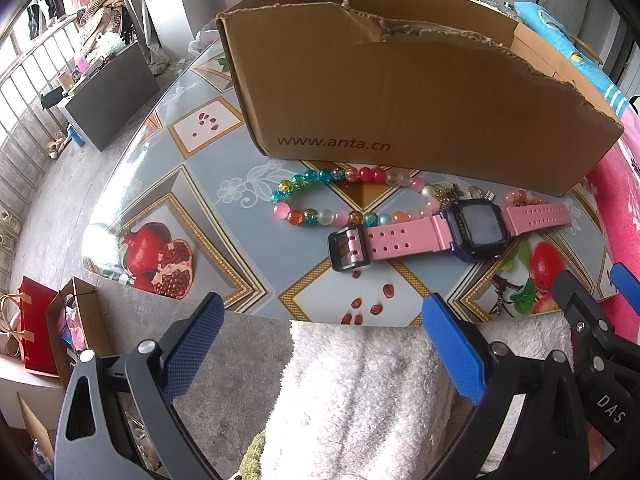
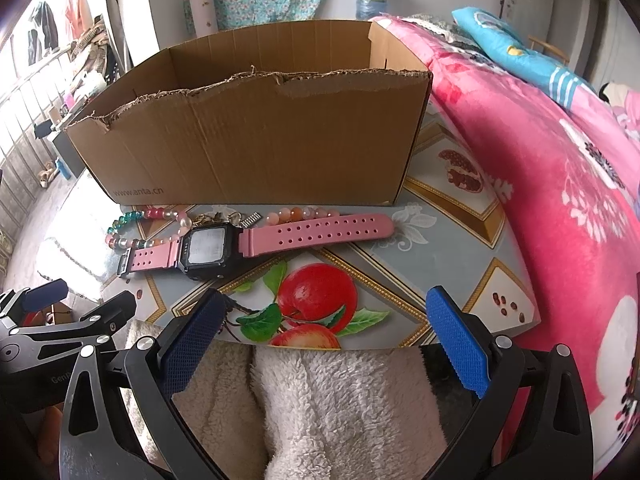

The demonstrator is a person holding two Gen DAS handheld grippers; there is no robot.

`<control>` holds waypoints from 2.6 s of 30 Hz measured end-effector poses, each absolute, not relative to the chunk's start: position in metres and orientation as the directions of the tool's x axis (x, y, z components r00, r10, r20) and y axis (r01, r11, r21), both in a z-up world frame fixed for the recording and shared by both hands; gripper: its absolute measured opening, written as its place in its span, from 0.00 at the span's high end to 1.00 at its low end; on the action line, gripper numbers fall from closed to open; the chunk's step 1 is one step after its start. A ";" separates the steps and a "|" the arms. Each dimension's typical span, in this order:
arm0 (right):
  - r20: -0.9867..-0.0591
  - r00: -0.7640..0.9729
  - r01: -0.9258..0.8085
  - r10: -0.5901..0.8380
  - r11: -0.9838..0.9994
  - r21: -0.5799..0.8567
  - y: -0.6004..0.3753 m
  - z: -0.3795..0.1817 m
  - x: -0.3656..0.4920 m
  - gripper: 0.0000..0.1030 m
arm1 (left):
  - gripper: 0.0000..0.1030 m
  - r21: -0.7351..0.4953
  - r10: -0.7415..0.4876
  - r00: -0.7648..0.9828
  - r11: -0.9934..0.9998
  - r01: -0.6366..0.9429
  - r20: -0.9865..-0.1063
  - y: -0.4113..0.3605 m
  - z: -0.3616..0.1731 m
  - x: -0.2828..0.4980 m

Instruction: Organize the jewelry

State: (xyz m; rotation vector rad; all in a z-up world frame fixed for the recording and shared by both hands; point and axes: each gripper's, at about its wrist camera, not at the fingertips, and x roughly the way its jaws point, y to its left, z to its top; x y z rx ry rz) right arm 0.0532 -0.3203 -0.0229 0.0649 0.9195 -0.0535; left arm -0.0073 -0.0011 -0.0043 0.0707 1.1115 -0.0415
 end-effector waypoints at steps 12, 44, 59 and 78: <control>-0.796 0.605 0.075 -0.019 0.997 0.033 -0.319 -0.022 0.054 0.06 | 0.06 0.038 0.003 0.443 0.997 0.070 -0.897 -0.002 -0.002 -0.007; -0.800 0.599 0.090 -0.045 0.996 0.012 -0.321 -0.020 0.056 0.06 | 0.06 0.036 0.002 0.449 0.997 0.067 -0.894 0.004 0.001 -0.003; -0.798 0.599 0.095 -0.061 0.996 -0.005 -0.325 -0.021 0.057 0.06 | 0.06 0.043 0.009 0.451 0.997 0.064 -0.892 0.002 0.004 -0.003; -0.715 0.695 -0.061 0.076 0.997 0.047 -0.347 -0.015 0.044 0.14 | 0.06 0.028 -0.019 0.523 0.996 0.082 -0.852 0.039 0.009 -0.007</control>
